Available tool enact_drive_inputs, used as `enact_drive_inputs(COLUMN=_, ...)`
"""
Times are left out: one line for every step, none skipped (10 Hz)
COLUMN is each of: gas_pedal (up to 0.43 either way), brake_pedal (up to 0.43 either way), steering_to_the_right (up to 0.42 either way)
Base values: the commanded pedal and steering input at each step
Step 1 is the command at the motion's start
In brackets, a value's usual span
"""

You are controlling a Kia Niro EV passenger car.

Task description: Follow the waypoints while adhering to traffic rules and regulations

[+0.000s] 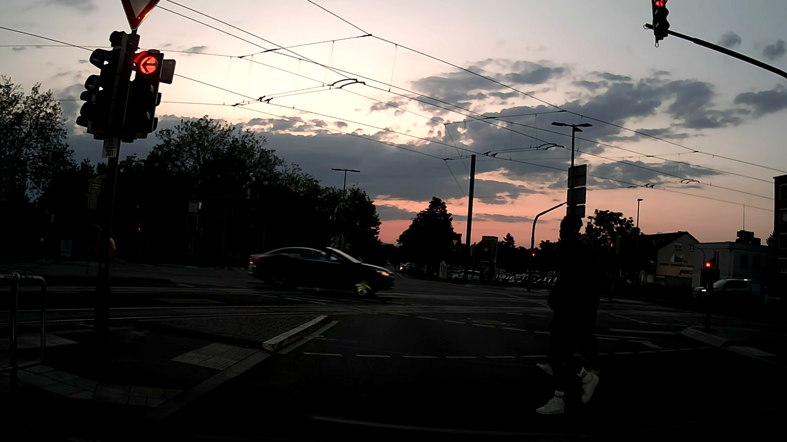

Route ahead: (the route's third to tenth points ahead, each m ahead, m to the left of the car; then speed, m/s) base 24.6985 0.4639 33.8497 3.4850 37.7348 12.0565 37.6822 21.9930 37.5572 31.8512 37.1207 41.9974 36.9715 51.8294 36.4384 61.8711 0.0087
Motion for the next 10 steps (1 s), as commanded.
enact_drive_inputs(gas_pedal=0.000, brake_pedal=0.244, steering_to_the_right=0.027)
enact_drive_inputs(gas_pedal=0.000, brake_pedal=0.244, steering_to_the_right=0.027)
enact_drive_inputs(gas_pedal=0.000, brake_pedal=0.244, steering_to_the_right=0.027)
enact_drive_inputs(gas_pedal=0.000, brake_pedal=0.244, steering_to_the_right=0.027)
enact_drive_inputs(gas_pedal=0.000, brake_pedal=0.244, steering_to_the_right=0.027)
enact_drive_inputs(gas_pedal=0.000, brake_pedal=0.244, steering_to_the_right=0.027)
enact_drive_inputs(gas_pedal=0.000, brake_pedal=0.244, steering_to_the_right=0.026)
enact_drive_inputs(gas_pedal=0.000, brake_pedal=0.244, steering_to_the_right=0.026)
enact_drive_inputs(gas_pedal=0.000, brake_pedal=0.244, steering_to_the_right=0.027)
enact_drive_inputs(gas_pedal=0.000, brake_pedal=0.244, steering_to_the_right=0.027)
